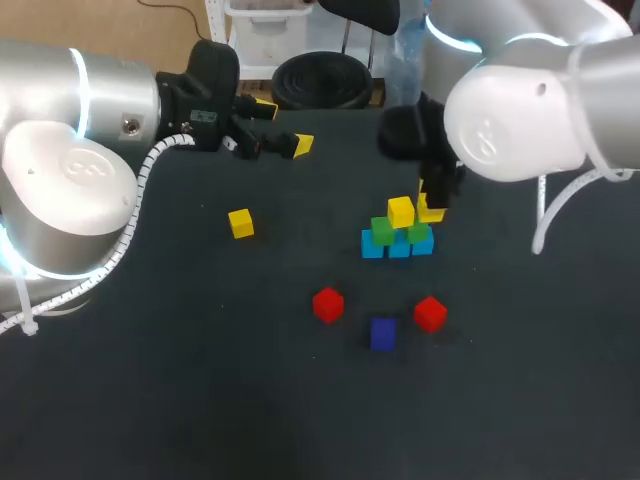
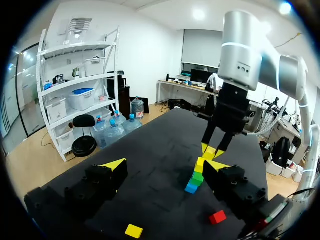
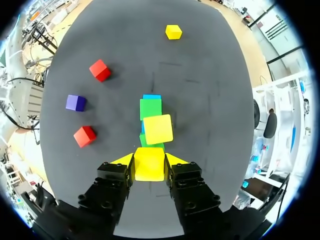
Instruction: Place the blue cubes, place green cubes on the blue cubes, place the yellow cubes on the green cubes, then place the red cubes on the yellow cubes, and place purple cube on the red cubes.
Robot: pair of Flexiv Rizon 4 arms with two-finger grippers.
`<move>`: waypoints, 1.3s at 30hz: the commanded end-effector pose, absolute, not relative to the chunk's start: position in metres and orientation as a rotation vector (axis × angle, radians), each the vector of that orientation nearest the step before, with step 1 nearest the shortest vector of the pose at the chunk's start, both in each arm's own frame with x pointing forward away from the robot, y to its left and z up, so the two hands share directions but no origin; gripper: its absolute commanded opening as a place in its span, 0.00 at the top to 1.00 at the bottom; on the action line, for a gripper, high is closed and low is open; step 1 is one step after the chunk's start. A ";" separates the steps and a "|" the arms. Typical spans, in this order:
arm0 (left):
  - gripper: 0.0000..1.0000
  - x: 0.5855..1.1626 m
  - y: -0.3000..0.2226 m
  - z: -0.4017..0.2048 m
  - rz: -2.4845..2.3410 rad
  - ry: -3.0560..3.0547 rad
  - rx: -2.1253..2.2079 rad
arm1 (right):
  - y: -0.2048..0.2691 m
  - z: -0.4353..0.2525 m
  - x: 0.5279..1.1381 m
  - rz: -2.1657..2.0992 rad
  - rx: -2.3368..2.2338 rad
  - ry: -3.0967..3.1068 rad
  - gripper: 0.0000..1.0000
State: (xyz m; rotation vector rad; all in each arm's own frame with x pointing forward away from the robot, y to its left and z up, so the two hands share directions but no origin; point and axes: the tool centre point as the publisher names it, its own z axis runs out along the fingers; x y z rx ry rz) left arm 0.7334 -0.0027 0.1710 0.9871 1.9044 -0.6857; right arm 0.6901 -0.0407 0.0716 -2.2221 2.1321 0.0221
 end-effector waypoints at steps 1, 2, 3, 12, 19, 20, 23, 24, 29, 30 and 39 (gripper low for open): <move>0.00 0.733 -0.002 0.170 -0.688 1.897 0.985 | -0.039 0.068 0.692 0.027 -2.227 2.135 1.00; 0.00 0.733 -0.002 0.170 -0.688 1.897 0.985 | -0.039 0.067 0.692 0.027 -2.229 2.136 1.00; 0.00 0.733 -0.002 0.170 -0.688 1.897 0.985 | -0.038 0.066 0.692 0.027 -2.234 2.137 1.00; 0.00 0.733 -0.002 0.170 -0.688 1.897 0.985 | -0.035 0.064 0.692 0.033 -2.243 2.131 1.00; 0.00 0.733 -0.002 0.170 -0.688 1.897 0.985 | -0.033 0.065 0.692 0.032 -2.252 2.122 1.00; 0.00 0.733 -0.002 0.170 -0.688 1.897 0.985 | -0.033 0.065 0.692 0.032 -2.254 2.121 1.00; 0.00 0.733 -0.002 0.170 -0.688 1.897 0.985 | -0.032 0.065 0.691 0.034 -2.261 2.118 1.00; 0.00 0.733 -0.002 0.170 -0.688 1.897 0.985 | -0.031 0.065 0.690 0.035 -2.263 2.117 1.00; 0.00 0.733 -0.002 0.170 -0.688 1.897 0.985 | -0.029 0.065 0.685 0.048 -2.276 2.112 1.00; 0.00 0.733 -0.002 0.170 -0.688 1.897 0.985 | -0.028 0.065 0.685 0.050 -2.279 2.111 1.00; 0.00 0.733 -0.002 0.170 -0.688 1.897 0.985 | -0.033 0.062 0.689 0.026 -2.277 2.117 1.00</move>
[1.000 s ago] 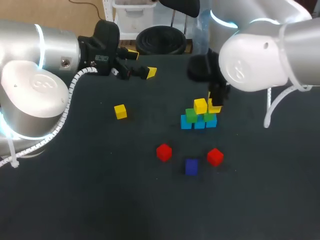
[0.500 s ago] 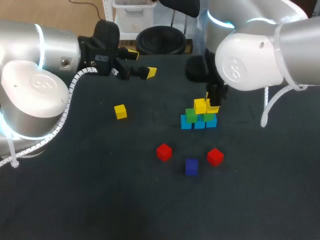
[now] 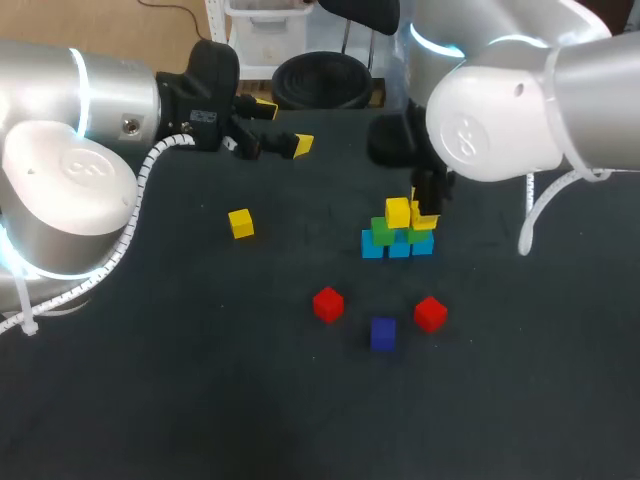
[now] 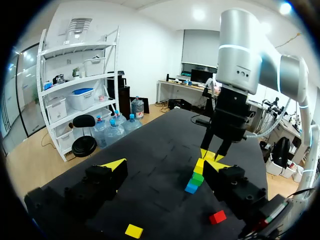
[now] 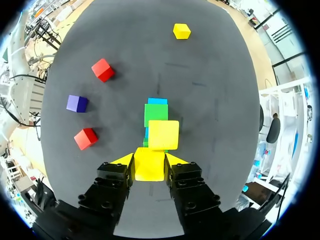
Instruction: Place the blue cubes, place green cubes on the blue cubes, place the yellow cubes on the green cubes, then place the red cubes on the yellow cubes, and place purple cube on the red cubes.
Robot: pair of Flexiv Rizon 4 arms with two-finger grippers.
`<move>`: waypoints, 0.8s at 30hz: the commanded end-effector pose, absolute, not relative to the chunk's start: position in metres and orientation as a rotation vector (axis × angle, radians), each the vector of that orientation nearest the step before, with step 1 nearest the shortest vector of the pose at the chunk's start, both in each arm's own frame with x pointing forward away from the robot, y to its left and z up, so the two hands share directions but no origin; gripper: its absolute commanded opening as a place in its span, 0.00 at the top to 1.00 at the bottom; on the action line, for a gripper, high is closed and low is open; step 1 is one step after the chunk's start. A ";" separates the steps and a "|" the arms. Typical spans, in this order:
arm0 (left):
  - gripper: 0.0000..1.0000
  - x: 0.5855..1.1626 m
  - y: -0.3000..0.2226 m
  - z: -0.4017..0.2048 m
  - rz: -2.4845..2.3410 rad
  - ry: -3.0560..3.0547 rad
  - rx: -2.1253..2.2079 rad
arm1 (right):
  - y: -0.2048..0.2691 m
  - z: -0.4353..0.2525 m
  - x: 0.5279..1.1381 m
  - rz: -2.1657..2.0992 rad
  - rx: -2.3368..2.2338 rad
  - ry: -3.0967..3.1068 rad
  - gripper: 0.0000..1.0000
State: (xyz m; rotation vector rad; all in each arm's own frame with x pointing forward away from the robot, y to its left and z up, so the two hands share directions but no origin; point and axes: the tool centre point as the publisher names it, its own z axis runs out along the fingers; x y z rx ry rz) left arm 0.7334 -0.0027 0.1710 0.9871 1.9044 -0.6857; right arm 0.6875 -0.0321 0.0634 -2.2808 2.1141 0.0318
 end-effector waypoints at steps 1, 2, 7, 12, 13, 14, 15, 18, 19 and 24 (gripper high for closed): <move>0.00 0.733 -0.002 0.170 -0.688 1.897 0.985 | -0.033 0.062 0.690 0.022 -2.276 2.117 1.00; 0.00 0.733 -0.002 0.170 -0.688 1.897 0.985 | -0.033 0.062 0.690 0.020 -2.275 2.117 1.00; 0.00 0.733 -0.002 0.170 -0.688 1.897 0.985 | -0.031 0.061 0.691 0.027 -2.269 2.114 1.00; 0.00 0.733 -0.002 0.170 -0.688 1.897 0.985 | -0.031 0.060 0.692 0.031 -2.266 2.121 1.00; 0.00 0.733 -0.002 0.170 -0.688 1.897 0.985 | -0.031 0.059 0.692 0.033 -2.264 2.122 1.00; 0.00 0.733 -0.002 0.170 -0.688 1.897 0.985 | -0.032 0.059 0.692 0.033 -2.262 2.125 1.00; 0.00 0.733 -0.002 0.170 -0.688 1.897 0.985 | -0.032 0.059 0.693 0.032 -2.261 2.126 1.00; 0.00 0.733 -0.002 0.170 -0.688 1.897 0.985 | -0.033 0.059 0.694 0.031 -2.255 2.130 0.88; 0.00 0.733 -0.002 0.170 -0.688 1.897 0.985 | -0.033 0.058 0.694 0.029 -2.254 2.131 0.75; 0.00 0.733 -0.002 0.170 -0.688 1.897 0.985 | -0.033 0.058 0.695 0.024 -2.247 2.136 0.56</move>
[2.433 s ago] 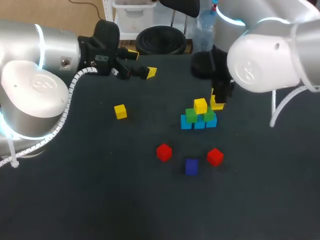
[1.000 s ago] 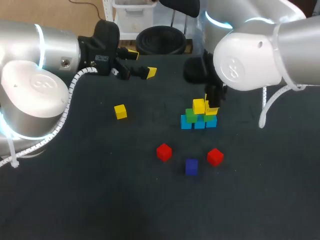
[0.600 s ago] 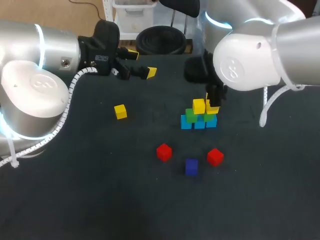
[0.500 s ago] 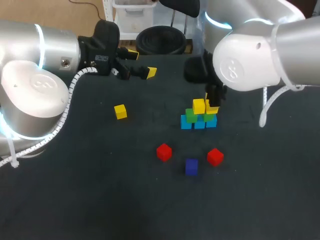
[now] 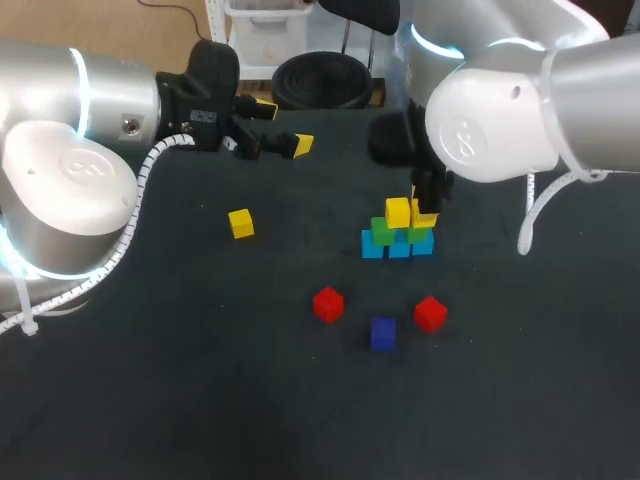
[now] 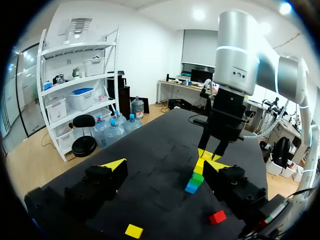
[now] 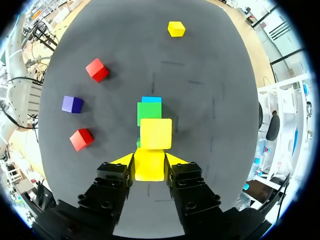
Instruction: Place the blue cubes, place green cubes on the blue cubes, place the yellow cubes on the green cubes, then place the red cubes on the yellow cubes, and place purple cube on the red cubes.
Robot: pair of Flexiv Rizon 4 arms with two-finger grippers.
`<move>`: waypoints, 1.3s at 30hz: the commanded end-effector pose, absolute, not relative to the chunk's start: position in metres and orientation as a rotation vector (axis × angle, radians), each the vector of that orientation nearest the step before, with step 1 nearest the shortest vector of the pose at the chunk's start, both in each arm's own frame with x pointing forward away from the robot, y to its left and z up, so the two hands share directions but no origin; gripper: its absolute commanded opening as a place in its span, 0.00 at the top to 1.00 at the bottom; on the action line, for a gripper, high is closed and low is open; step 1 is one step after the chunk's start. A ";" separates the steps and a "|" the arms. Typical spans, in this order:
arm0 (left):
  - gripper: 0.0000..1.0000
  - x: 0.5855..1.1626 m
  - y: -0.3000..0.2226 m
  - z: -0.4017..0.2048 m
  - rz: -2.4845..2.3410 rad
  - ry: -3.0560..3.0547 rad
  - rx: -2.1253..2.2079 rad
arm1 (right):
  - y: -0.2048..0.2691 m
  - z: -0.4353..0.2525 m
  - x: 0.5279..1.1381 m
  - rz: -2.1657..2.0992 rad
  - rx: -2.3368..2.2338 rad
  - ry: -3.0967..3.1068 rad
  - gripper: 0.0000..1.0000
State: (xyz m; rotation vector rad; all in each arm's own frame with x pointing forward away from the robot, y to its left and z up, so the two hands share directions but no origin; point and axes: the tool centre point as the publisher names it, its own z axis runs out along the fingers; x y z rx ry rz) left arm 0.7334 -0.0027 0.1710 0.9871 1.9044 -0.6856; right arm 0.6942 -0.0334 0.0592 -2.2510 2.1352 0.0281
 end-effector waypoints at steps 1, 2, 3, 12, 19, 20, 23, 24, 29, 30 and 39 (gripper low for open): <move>0.00 0.733 -0.002 0.170 -0.688 1.897 0.985 | -0.033 0.058 0.695 0.024 -2.245 2.137 0.50; 0.00 0.733 -0.002 0.170 -0.688 1.897 0.985 | -0.033 0.058 0.695 0.024 -2.245 2.137 0.49; 0.00 0.733 -0.002 0.170 -0.688 1.897 0.985 | -0.033 0.058 0.696 0.023 -2.246 2.138 0.49; 0.00 0.733 -0.002 0.170 -0.688 1.897 0.985 | -0.034 0.059 0.698 0.018 -2.243 2.138 0.23; 0.00 0.733 -0.002 0.170 -0.688 1.897 0.985 | -0.041 0.079 0.701 0.055 -2.148 2.161 0.00; 0.00 0.733 -0.002 0.170 -0.688 1.897 0.985 | -0.043 0.083 0.701 0.068 -2.121 2.170 0.00; 0.00 0.733 -0.002 0.170 -0.688 1.897 0.985 | -0.052 0.096 0.702 0.117 -2.016 2.206 0.00; 0.00 0.733 -0.002 0.170 -0.688 1.897 0.985 | -0.055 0.099 0.703 0.135 -1.979 2.217 0.00; 0.00 0.733 -0.002 0.170 -0.688 1.897 0.985 | -0.064 0.104 0.702 0.163 -1.918 2.232 0.00; 0.00 0.733 -0.002 0.170 -0.688 1.897 0.985 | -0.064 0.102 0.701 0.156 -1.930 2.219 0.00; 0.00 0.733 -0.002 0.170 -0.688 1.897 0.985 | -0.043 0.086 0.701 0.120 -2.101 2.066 0.00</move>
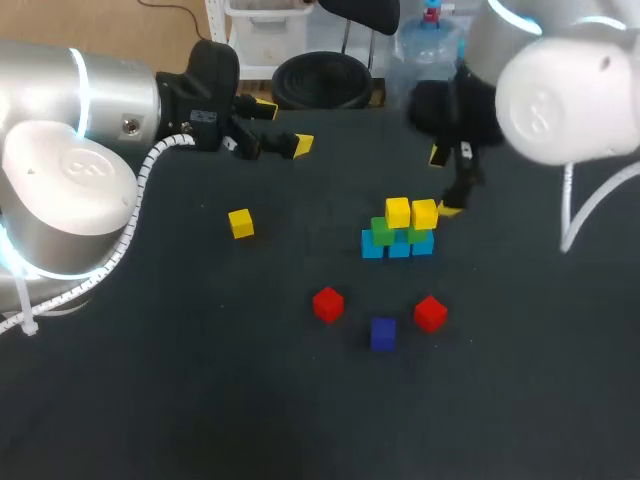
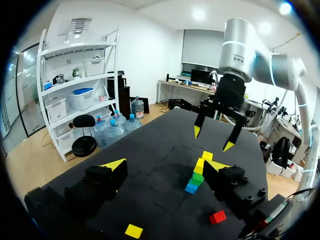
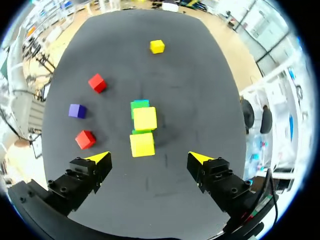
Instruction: Place the blue cubes, place green cubes on the blue cubes, place the yellow cubes on the green cubes, then place the red cubes on the yellow cubes, and place purple cube on the red cubes.
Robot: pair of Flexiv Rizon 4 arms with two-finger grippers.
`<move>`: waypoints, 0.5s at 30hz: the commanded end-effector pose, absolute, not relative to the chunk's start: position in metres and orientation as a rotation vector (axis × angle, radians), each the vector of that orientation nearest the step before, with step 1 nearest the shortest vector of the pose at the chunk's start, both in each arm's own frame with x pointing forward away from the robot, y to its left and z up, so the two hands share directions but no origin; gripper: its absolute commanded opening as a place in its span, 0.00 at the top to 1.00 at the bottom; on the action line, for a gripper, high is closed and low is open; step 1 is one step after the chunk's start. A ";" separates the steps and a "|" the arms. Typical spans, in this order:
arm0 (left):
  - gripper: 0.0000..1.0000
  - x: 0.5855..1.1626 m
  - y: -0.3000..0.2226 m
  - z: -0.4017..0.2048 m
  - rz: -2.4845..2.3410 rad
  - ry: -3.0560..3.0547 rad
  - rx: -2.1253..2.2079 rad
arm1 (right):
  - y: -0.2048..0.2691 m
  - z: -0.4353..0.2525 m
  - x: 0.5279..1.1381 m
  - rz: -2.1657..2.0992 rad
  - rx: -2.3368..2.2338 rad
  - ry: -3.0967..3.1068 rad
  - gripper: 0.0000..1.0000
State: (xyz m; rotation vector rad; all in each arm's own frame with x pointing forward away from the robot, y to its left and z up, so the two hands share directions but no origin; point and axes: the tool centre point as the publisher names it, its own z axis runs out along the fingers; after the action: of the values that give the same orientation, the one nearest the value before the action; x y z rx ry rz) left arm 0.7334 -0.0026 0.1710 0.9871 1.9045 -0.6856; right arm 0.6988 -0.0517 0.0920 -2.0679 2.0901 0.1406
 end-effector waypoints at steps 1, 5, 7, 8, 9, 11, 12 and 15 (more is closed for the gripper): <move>0.00 0.733 -0.002 0.170 -0.688 1.897 0.985 | -0.040 0.085 0.701 0.107 -2.126 2.051 0.00; 0.00 0.733 -0.002 0.170 -0.688 1.897 0.985 | -0.032 0.082 0.704 0.080 -2.164 2.021 0.00; 0.00 0.733 -0.002 0.170 -0.688 1.897 0.985 | -0.029 0.082 0.705 0.079 -2.174 2.013 0.00; 0.00 0.733 -0.002 0.170 -0.688 1.897 0.985 | -0.028 0.081 0.705 0.074 -2.179 2.011 0.00; 0.00 0.733 -0.002 0.170 -0.688 1.897 0.985 | -0.027 0.080 0.706 0.076 -2.187 2.008 0.00; 0.00 0.733 -0.002 0.170 -0.688 1.897 0.985 | -0.024 0.077 0.706 0.072 -2.206 2.004 0.00; 0.00 0.733 -0.002 0.170 -0.688 1.897 0.985 | -0.023 0.076 0.706 0.070 -2.217 2.003 0.00; 0.00 0.733 -0.002 0.170 -0.688 1.897 0.985 | -0.021 0.073 0.706 0.071 -2.232 2.005 0.00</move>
State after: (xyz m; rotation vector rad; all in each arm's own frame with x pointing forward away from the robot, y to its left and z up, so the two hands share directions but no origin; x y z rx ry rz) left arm 0.7334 -0.0027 0.1710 0.9871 1.9044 -0.6857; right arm 0.7003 -0.0257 0.0747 -2.2230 1.9962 0.0646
